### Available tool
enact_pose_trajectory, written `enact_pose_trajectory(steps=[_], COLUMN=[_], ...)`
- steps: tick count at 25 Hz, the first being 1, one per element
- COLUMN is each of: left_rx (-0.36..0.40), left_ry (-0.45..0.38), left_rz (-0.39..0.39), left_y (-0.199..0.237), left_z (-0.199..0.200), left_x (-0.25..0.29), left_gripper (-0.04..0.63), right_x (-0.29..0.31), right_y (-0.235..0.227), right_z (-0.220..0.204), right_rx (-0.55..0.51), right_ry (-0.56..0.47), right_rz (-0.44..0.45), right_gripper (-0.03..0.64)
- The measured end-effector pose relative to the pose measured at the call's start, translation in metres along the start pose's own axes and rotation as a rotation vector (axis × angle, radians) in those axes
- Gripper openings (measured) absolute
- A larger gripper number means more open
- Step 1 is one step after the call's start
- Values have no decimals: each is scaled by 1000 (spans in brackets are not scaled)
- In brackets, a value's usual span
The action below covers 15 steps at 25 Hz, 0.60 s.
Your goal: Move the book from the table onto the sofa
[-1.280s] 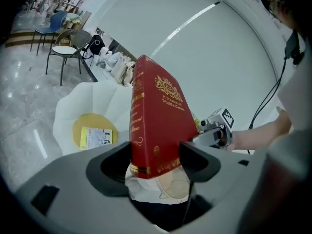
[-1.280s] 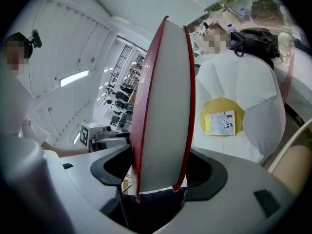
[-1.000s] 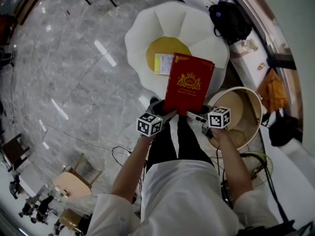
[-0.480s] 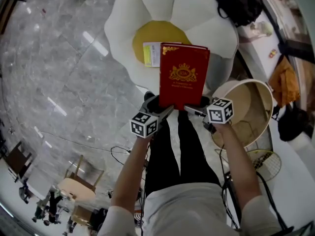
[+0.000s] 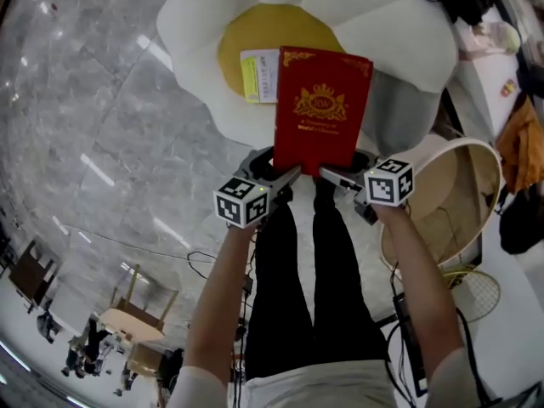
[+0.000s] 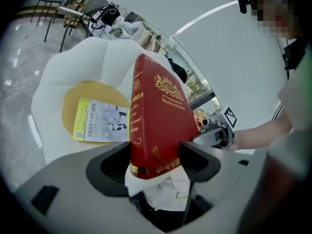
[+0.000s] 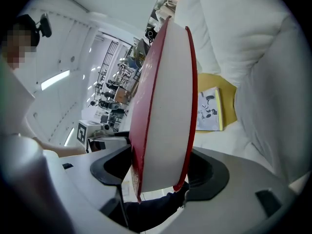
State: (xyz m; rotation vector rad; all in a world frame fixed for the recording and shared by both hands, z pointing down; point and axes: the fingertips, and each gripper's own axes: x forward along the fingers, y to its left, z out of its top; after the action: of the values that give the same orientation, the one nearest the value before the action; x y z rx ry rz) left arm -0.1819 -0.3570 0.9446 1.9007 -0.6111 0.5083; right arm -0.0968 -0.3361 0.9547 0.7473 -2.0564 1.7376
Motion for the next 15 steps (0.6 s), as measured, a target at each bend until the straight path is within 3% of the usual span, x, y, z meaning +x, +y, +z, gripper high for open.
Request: enact_pose_trajectory(steps=[8, 15], left_rx=[15, -28], left_ry=[67, 88], left_rz=[-14, -19], left_y=[64, 105], left_z=[-21, -27], left_x=[48, 84], left_gripper=[310, 310], right_x=[53, 80], right_y=[-63, -105], right_z=[-11, -6], right_rx=[65, 145], right_ry=[-5, -44], right_rz=[-27, -66], right_gripper=[342, 344])
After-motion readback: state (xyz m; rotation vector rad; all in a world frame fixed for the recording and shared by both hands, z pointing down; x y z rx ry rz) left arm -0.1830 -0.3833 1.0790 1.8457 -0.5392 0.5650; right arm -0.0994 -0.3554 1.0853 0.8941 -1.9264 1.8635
